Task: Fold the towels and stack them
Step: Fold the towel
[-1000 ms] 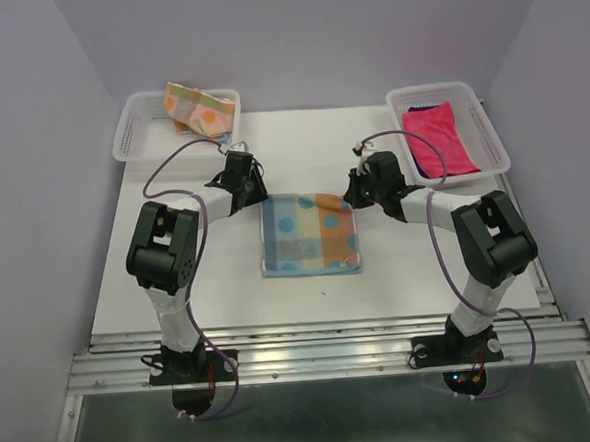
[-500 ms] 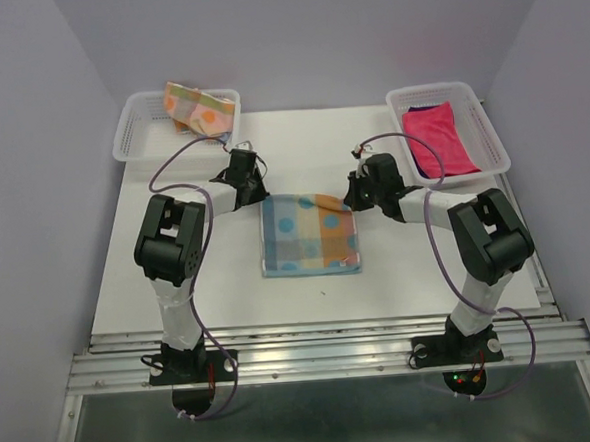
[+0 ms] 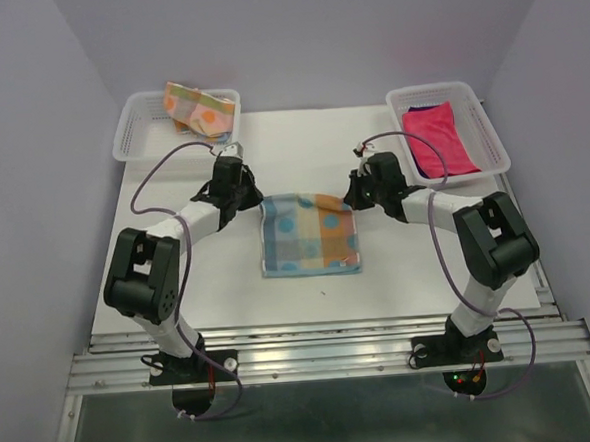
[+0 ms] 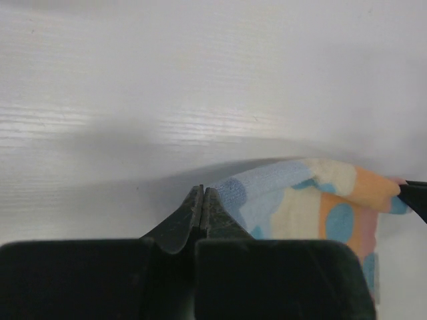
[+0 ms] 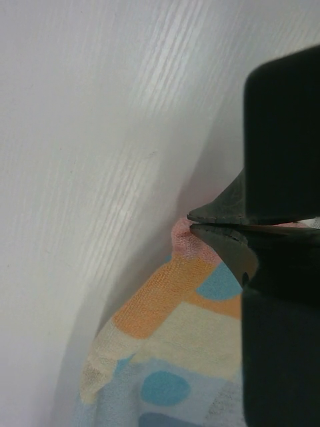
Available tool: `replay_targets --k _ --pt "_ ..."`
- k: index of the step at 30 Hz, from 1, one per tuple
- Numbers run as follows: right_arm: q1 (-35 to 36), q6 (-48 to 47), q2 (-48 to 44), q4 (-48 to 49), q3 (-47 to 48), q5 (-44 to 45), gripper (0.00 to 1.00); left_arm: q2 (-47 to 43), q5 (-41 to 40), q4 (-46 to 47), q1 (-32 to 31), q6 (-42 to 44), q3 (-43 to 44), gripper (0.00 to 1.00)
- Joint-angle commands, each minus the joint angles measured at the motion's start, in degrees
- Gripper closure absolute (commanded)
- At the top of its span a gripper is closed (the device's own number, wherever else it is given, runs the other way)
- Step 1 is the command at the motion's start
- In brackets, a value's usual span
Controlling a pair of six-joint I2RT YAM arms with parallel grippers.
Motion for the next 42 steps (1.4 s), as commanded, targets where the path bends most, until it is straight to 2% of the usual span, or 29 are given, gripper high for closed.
replay_targets --k 1,16,22,36,42 --pt "-0.29 2.12 -5.58 1.52 -2.96 -3.35 0.99 -7.65 4.83 5.31 -0.25 -2.48 -7.21 1.00" --pt "0.59 7.48 -25.96 1.44 -19.65 -9.86 0.99 -25.94 6.77 9.89 -1.30 -5.73 -25.41 1.00" --pt "0.85 9.24 -32.64 0.12 -23.70 -11.00 0.99 -29.02 9.75 12.35 -2.27 -7.75 -30.76 1.00" --pt "2.00 15.12 -37.75 2.40 -32.93 -17.07 0.99 -34.65 8.70 11.48 -3.24 -10.31 -35.70 1.00" --pt "2.09 15.22 -39.42 1.88 -36.19 -15.84 0.96 -33.43 10.28 11.48 -3.24 -9.60 -36.75 1.00"
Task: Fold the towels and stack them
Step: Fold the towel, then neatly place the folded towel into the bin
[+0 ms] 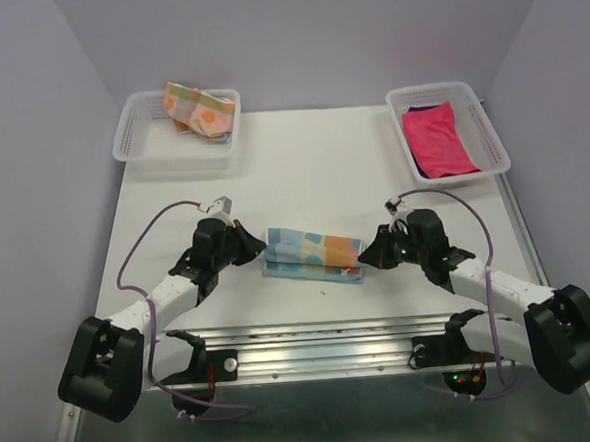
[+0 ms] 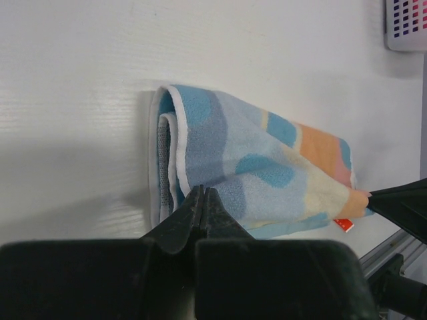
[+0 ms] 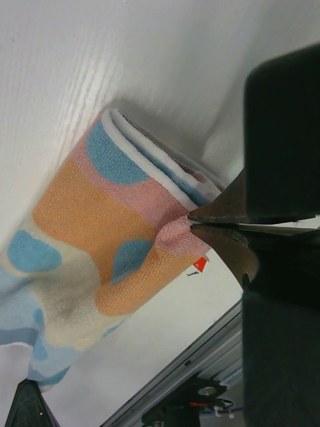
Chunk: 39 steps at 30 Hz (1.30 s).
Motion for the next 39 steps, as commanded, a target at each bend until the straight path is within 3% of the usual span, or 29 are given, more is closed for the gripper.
replay_targets --k 1,5,8,9,10,14,16,17,19,26,34,39 --pt "0.45 0.83 -1.39 1.70 -2.05 -0.30 0.95 1.02 1.52 1.16 -0.22 -0.16 -1.82 1.00" --pt "0.45 1.62 -0.16 3.54 -3.54 -2.05 0.90 2.43 0.65 1.07 -0.31 -0.60 -2.79 1.00" --pt "0.62 2.33 0.89 5.12 -5.30 -4.33 0.79 1.82 0.91 0.81 -0.31 -0.34 -3.14 0.99" --pt "0.62 2.68 0.89 5.56 -6.34 -5.13 0.74 1.56 1.26 0.63 -0.31 -0.34 -3.23 0.90" --pt "0.88 2.85 0.81 6.18 -6.79 -7.22 0.71 0.60 1.17 0.37 -0.31 -0.34 -3.41 0.75" --pt "1.50 2.68 -1.47 5.48 -8.46 -10.50 0.54 -3.18 0.82 -3.05 -0.31 -0.43 -3.23 0.40" --pt "1.41 1.90 -4.53 2.43 -7.94 -10.23 0.44 -6.25 0.38 -4.63 -0.31 -0.69 -2.62 0.30" --pt "1.50 1.54 -5.77 1.01 -7.50 -10.06 0.38 -7.31 0.21 -5.95 -0.31 -0.52 -2.36 0.13" --pt "1.41 1.19 -8.76 -2.16 -6.10 -8.31 0.00 -8.98 -0.50 -6.83 -0.31 -0.34 -1.65 0.02" --pt "1.41 7.95 -16.07 -12.35 -0.21 6.27 0.00 -9.52 -3.66 -9.74 -0.31 0.45 1.33 0.01" --pt "2.64 15.51 -5.46 -11.40 4.10 20.95 0.00 -7.50 -5.68 -10.62 -0.31 1.24 2.83 0.01" --pt "8.61 16.65 3.69 -12.01 8.49 29.40 0.00 -7.15 -6.03 -10.53 -0.31 1.59 2.74 0.01"
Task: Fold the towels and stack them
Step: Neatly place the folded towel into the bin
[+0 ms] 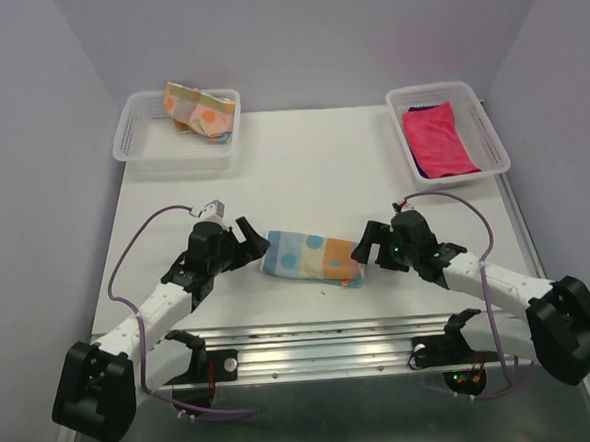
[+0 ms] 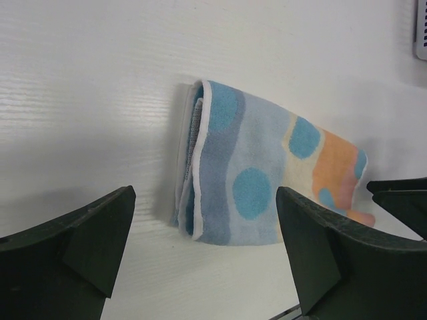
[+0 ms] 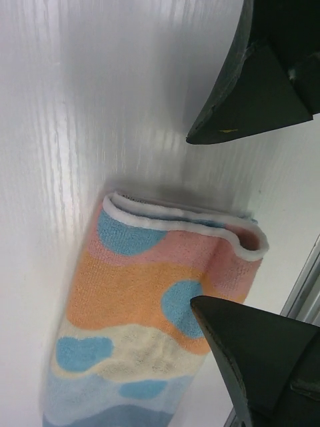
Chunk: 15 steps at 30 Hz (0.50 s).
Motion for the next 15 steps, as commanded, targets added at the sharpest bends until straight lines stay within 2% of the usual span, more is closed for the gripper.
replay_targets --k 1,3,6,7,10,11,14,15 --pt "5.42 3.10 6.04 -0.03 6.22 9.88 0.00 0.15 -1.40 0.09 -0.27 1.66 2.42 0.01" --pt "6.93 4.33 9.30 -1.26 7.46 13.92 0.02 0.51 -1.58 0.09 -0.27 1.57 2.42 0.01" --pt "8.77 5.74 11.93 -1.97 7.46 17.18 0.10 0.68 -2.01 0.09 -0.27 1.75 2.07 0.01" --pt "9.73 6.35 12.90 -2.49 7.63 17.71 0.17 0.77 -2.19 0.09 -0.27 1.84 2.06 0.01" --pt "11.50 7.32 16.15 -4.51 8.77 20.78 0.31 0.95 -2.11 0.09 -0.27 1.92 2.06 0.01" --pt "12.63 7.93 16.68 -5.65 8.86 21.75 0.40 1.03 -2.11 0.09 -0.27 1.84 2.15 0.01" --pt "14.74 9.25 17.39 -7.50 8.95 23.51 0.51 0.95 -2.37 0.09 -0.27 2.01 1.98 0.01" --pt "15.10 9.52 17.39 -7.85 8.78 23.60 0.52 0.95 -2.46 0.18 -0.27 1.84 1.98 0.01"
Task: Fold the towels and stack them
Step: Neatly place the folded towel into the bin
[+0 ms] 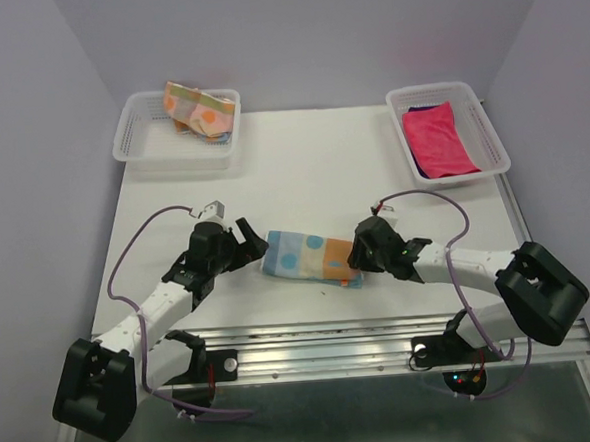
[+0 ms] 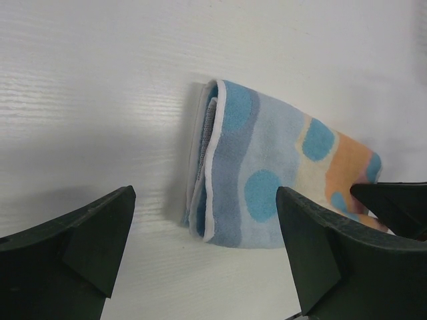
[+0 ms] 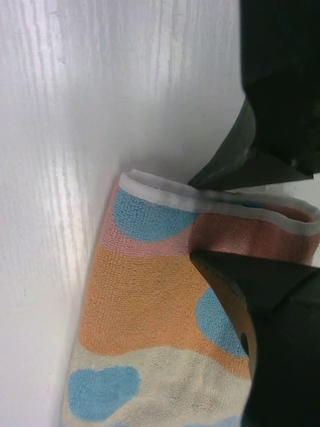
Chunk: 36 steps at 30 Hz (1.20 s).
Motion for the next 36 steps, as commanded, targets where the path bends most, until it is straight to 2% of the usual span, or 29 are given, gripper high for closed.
replay_targets --k 1,3,4,5,7,8,11,13,19,21,25,26,28,29,31,32,36 --pt "2.52 2.75 1.20 -6.63 0.19 4.50 0.57 -0.02 -1.08 0.75 -0.27 1.03 1.98 0.01" --pt "3.30 3.45 0.84 -7.77 0.01 5.11 0.65 0.07 -1.08 0.66 -0.27 1.11 1.98 0.01" --pt "3.31 3.45 0.84 -7.78 0.01 5.29 0.66 0.07 -1.08 0.75 -0.27 1.12 1.98 0.01" --pt "3.74 3.28 0.67 -8.30 -0.16 5.38 0.72 0.16 -1.08 0.83 -0.27 1.12 1.89 0.01" --pt "4.01 2.92 0.49 -8.83 -0.17 5.56 0.79 0.25 -1.17 0.84 -0.27 1.12 1.89 0.01" --pt "4.10 2.40 0.32 -8.92 -0.34 5.73 0.87 0.34 -1.17 0.84 -0.27 1.20 1.89 0.01" --pt "4.10 1.43 -0.47 -8.31 -0.69 5.65 0.99 0.51 -1.34 0.92 -0.27 1.20 2.06 0.01" --pt "4.01 0.20 -0.91 -7.08 -0.78 5.73 0.99 0.51 -1.43 0.84 -0.27 1.20 2.15 0.01" --pt "2.96 -11.12 -1.44 -10.15 4.83 14.86 0.99 0.25 -2.22 0.31 -0.27 1.73 2.42 0.01" --pt "-1.34 -20.50 -2.49 -9.02 7.20 10.92 0.99 0.34 -2.92 0.39 -0.27 1.73 2.50 0.01" --pt "-2.58 -35.19 -3.11 -9.36 12.66 12.06 0.99 1.39 -3.19 0.13 -0.18 2.26 3.73 0.01" --pt "-2.67 -43.31 -3.03 -8.66 13.62 12.84 0.99 1.91 -3.10 0.05 -0.18 2.35 4.26 0.01" --pt "-2.84 -51.87 -3.46 -6.30 13.11 15.30 0.99 2.27 -3.63 -0.39 -0.18 2.61 4.70 0.01" --pt "-4.41 -59.06 -3.81 -4.72 13.11 14.27 0.99 2.62 -4.06 -0.83 -0.18 2.61 5.31 0.01" --pt "-6.09 -66.21 -4.43 -1.99 12.32 13.73 0.99 2.62 -4.59 -1.45 -0.18 2.78 5.84 0.01" --pt "-8.18 -73.29 -5.47 -1.54 12.23 10.08 0.99 2.88 -4.77 -2.15 -0.18 2.87 6.54 0.01" --pt "-13.03 -86.09 -8.99 -2.50 11.79 3.28 0.99 2.88 -5.04 -3.03 -0.18 2.79 8.74 0.01"
